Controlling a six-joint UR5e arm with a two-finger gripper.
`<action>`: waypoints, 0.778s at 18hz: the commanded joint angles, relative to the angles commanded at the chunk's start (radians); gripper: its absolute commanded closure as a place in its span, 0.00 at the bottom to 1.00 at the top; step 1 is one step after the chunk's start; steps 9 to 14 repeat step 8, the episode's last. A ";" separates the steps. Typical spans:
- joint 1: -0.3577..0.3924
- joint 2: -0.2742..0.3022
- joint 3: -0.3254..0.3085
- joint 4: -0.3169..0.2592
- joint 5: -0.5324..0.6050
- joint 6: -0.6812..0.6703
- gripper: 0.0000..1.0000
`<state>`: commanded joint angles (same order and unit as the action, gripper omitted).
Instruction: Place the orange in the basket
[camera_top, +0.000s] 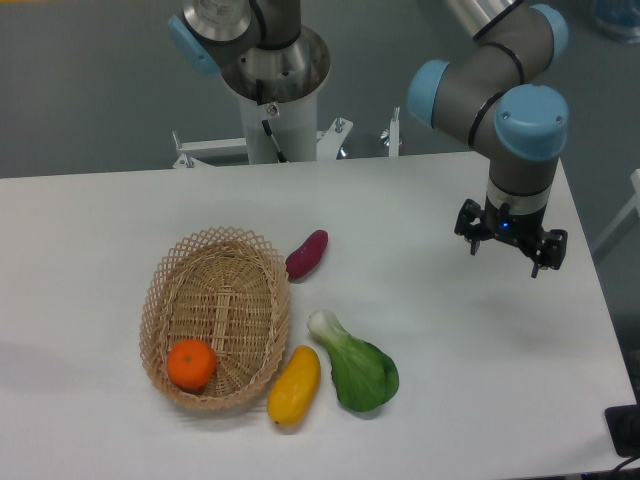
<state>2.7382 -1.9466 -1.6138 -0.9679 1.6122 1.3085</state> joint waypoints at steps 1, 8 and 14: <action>0.002 0.000 0.000 0.000 0.000 -0.002 0.00; 0.015 -0.028 0.022 0.000 0.011 0.041 0.00; 0.015 -0.028 0.022 0.000 0.011 0.041 0.00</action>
